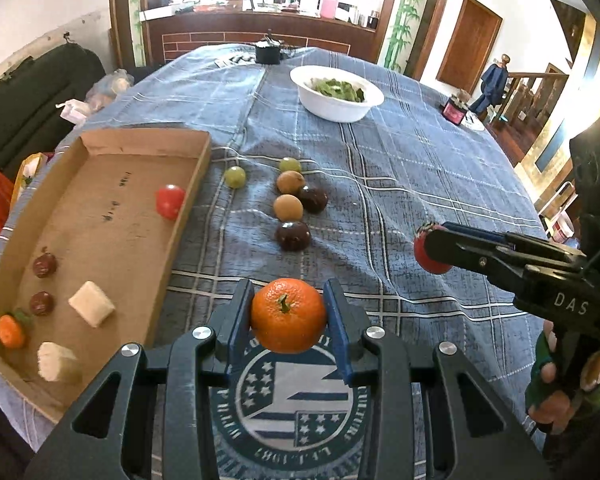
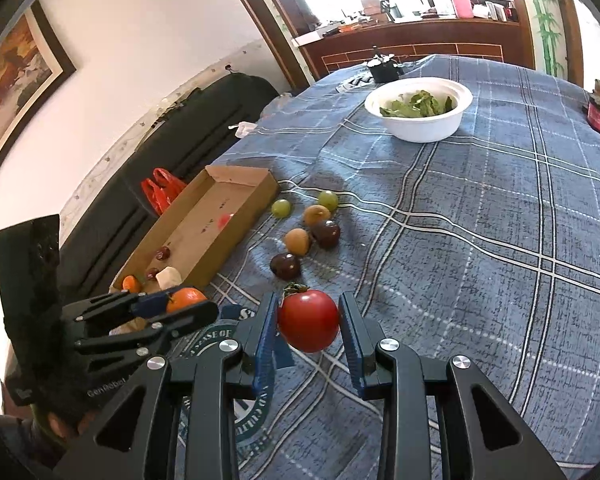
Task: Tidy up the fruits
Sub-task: 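Carry the mandarin with the left tool while the right tool carries the tomato to the tray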
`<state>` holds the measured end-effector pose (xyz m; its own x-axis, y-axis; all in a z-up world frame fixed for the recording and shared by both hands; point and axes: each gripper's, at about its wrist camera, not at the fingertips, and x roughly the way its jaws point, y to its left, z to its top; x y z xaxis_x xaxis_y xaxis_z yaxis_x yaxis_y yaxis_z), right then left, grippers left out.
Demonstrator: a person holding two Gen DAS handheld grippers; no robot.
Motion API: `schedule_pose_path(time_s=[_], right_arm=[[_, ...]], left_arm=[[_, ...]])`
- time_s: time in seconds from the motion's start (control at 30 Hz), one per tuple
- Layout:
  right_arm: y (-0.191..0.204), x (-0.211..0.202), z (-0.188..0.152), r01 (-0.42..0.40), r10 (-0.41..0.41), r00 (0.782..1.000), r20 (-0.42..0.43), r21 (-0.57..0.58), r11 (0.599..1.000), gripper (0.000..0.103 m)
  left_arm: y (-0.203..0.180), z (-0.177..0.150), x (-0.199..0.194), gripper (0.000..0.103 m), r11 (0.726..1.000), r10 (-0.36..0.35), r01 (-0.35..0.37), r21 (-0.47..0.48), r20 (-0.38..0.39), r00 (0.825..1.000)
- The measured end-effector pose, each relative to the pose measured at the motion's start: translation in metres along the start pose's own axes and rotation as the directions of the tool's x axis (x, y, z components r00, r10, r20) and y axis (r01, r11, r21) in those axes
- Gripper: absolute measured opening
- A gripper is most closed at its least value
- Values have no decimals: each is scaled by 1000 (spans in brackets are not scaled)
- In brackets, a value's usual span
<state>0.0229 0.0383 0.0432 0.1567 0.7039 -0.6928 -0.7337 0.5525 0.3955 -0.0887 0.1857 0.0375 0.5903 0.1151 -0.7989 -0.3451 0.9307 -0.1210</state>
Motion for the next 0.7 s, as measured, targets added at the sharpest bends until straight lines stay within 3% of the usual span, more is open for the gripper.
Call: schedule_pose_path(time_s=[0.7], right_arm=[[42,-8,-3,-62,63,998,13,-51,997,32]], left_arm=[[55,-13,-46,33,996,54,-50,-77,47,997]])
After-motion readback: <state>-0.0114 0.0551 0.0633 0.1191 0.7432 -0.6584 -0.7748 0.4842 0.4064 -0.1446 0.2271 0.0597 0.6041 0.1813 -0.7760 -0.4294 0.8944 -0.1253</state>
